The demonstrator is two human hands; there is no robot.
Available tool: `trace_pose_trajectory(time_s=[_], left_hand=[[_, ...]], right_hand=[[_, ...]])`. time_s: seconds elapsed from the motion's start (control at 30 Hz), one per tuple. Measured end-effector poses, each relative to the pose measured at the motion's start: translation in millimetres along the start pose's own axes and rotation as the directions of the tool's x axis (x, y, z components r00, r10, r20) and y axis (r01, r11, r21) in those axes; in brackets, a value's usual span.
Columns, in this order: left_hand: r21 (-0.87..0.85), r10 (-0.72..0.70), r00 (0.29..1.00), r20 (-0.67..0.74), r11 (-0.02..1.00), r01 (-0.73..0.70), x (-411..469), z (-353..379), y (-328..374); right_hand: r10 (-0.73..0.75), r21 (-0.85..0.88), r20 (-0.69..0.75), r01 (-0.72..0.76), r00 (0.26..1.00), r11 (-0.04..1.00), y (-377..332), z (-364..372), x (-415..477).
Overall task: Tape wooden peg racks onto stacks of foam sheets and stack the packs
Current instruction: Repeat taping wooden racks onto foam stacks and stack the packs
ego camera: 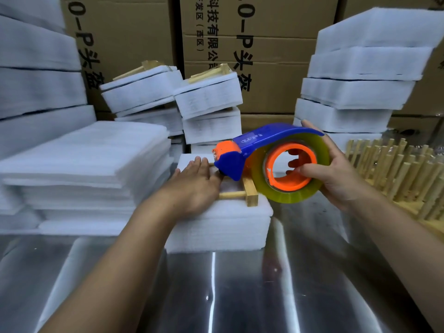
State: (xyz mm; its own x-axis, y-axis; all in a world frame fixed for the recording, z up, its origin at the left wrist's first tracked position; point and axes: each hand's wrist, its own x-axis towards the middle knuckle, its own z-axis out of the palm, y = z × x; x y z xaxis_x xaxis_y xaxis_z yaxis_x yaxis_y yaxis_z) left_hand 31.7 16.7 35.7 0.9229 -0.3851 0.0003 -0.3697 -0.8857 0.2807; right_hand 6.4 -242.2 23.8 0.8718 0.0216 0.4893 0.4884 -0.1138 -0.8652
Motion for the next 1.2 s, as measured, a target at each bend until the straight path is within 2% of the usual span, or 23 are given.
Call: trace_pose_trajectory(time_s=[0.13, 0.37, 0.57, 0.73, 0.87, 0.97, 1.07, 1.2], left_hand=[[0.024, -0.007, 1.0, 0.018, 1.0, 0.007, -0.8, -0.5, 0.5], [0.01, -0.026, 0.999, 0.046, 1.0, 0.026, -2.2, -2.2, -0.8], [0.007, -0.029, 0.998, 0.064, 1.0, 0.029, -0.7, -2.7, -2.4], [0.012, -0.058, 0.997, 0.056, 0.998, 0.057, -2.8, -2.1, -0.2], [-0.017, -0.072, 0.996, 0.046, 0.997, 0.072, -3.0, -1.8, 0.1], [-0.02, -0.07, 0.996, 0.047, 0.997, 0.071, -3.7, -2.1, 1.1], [-0.02, -0.067, 0.997, 0.042, 0.997, 0.068, -3.9, -1.9, 0.8], [-0.027, -0.063, 0.997, 0.04, 0.998, 0.064, -3.3, -1.7, 0.6]], right_hand=[[0.012, -0.135, 0.117, 0.004, 0.993, 0.991, -8.0, -9.2, 1.7], [-0.013, -0.346, 0.169, 0.072, 0.986, 0.936, -37.6, -18.0, 13.1], [0.043, -0.365, 0.291, 0.069, 0.956, 0.929, -54.4, -24.3, 22.1], [0.035, -0.386, 0.288, 0.082, 0.957, 0.919, -54.7, -48.0, 24.7], [0.06, -0.421, 0.177, 0.021, 0.982, 0.907, -58.8, -95.2, 13.5], [0.016, -0.484, 0.08, 0.025, 0.997, 0.875, -58.7, -126.3, 4.8], [0.034, -0.553, 0.11, 0.033, 0.993, 0.833, -55.3, -131.7, 1.8], [0.155, -0.608, 0.192, -0.006, 0.969, 0.794, -53.7, -126.5, 5.0]])
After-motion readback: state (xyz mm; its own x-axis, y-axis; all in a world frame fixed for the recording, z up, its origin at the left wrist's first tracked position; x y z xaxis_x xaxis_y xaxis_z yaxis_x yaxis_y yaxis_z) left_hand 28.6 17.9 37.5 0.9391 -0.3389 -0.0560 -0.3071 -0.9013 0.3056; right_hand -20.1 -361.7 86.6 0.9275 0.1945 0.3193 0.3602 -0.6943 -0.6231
